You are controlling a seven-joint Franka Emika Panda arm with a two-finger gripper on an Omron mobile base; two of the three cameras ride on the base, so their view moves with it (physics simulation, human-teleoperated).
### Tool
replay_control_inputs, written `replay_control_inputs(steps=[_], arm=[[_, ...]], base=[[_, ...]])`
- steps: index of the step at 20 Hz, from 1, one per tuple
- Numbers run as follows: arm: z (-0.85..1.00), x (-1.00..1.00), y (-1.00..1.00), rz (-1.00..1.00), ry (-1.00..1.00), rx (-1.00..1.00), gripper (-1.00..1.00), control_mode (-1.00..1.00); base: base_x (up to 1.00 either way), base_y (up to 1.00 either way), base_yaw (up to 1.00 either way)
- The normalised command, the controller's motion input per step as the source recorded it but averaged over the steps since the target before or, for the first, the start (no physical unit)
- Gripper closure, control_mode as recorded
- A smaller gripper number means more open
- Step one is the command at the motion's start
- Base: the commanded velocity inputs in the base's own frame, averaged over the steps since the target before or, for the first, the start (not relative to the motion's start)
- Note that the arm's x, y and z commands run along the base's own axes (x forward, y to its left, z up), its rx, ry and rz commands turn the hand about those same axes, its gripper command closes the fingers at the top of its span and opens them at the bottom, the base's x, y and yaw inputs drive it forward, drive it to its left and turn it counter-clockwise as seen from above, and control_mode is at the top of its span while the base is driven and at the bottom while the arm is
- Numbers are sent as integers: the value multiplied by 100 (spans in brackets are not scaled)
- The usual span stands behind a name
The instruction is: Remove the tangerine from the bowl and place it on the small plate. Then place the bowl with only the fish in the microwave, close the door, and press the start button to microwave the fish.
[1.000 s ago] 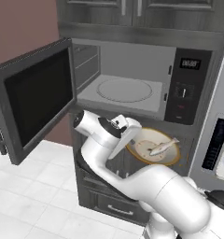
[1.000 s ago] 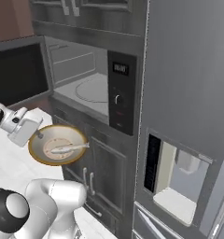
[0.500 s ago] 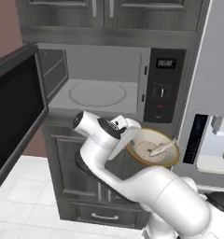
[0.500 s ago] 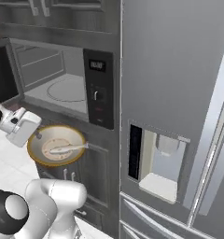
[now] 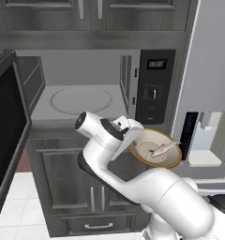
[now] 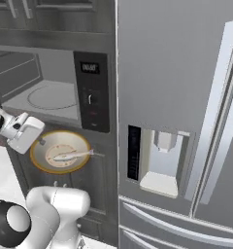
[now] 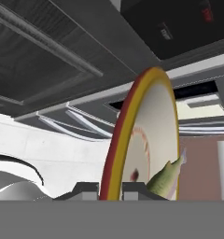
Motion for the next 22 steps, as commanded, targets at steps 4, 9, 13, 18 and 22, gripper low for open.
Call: replay_control_inputs(steps=[4, 9, 13, 18, 22], arm=[[0, 0, 0, 0, 0, 0, 100, 100], [0, 0, 0, 0, 0, 0, 100, 100], [0, 0, 0, 0, 0, 0, 100, 100], [0, 0, 0, 0, 0, 0, 100, 100], [0, 0, 0, 0, 0, 0, 100, 100]], base=[[31, 51, -23], [14, 26, -12], [0, 8, 0], [0, 33, 0], [0, 30, 0]])
